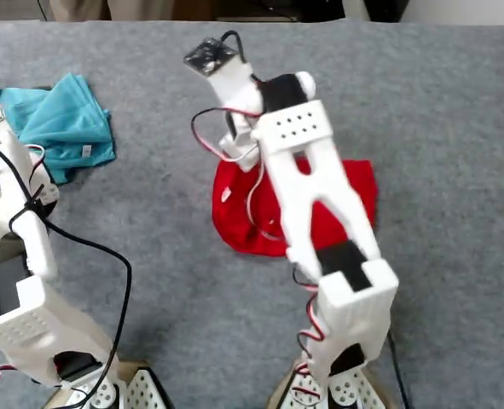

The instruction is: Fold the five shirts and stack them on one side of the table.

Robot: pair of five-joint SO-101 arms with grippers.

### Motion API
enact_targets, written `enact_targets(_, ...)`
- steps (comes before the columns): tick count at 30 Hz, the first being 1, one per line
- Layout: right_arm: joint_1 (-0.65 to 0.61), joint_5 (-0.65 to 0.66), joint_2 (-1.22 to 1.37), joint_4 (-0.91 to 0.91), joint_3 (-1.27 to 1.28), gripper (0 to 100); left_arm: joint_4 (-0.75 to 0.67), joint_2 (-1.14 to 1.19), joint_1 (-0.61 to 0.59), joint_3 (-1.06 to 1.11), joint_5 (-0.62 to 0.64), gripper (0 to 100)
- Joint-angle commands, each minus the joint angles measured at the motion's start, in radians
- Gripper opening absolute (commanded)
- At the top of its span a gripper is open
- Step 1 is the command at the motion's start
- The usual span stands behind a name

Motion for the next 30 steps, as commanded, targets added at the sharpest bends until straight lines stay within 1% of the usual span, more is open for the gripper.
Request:
enact_targets(1, 0.134, 0.009, 0.010, 0.011, -0.016, 0.4, -0.015, -0.044, -0.009, -0.008, -0.006, 2)
enact_targets(3, 0.197, 0.011, -0.002, 0.012, 0.041, 0.4, -0.017, -0.044, -0.008, -0.008, -0.006, 2)
enact_targets(6, 0.245, 0.031, -0.064, -0.003, 0.173, 0.4, -0.018, -0.044, -0.002, -0.008, -0.006, 2)
enact_targets(9, 0.282, 0.044, -0.133, -0.091, 0.346, 0.4, -0.049, -0.044, -0.002, -0.003, -0.006, 2)
enact_targets(13, 0.328, 0.043, -0.214, -0.230, 0.584, 0.4, -0.052, -0.042, 0.000, -0.005, -0.006, 2)
enact_targets(16, 0.371, 0.048, -0.274, -0.285, 0.676, 0.4, -0.052, -0.042, 0.009, -0.006, -0.006, 2)
enact_targets(21, 0.449, 0.123, -0.332, -0.287, 0.641, 0.4, -0.051, -0.042, 0.040, 0.000, -0.008, 2)
enact_targets(23, 0.461, 0.153, -0.337, -0.282, 0.573, 0.4, -0.051, -0.042, 0.058, 0.000, -0.006, 2)
enact_targets(27, 0.455, 0.216, -0.341, -0.192, 0.386, 0.4, -0.051, -0.042, 0.084, -0.002, -0.005, 2)
enact_targets(30, 0.473, 0.249, -0.341, -0.160, 0.300, 0.4, -0.051, -0.042, 0.097, 0.000, -0.003, 2)
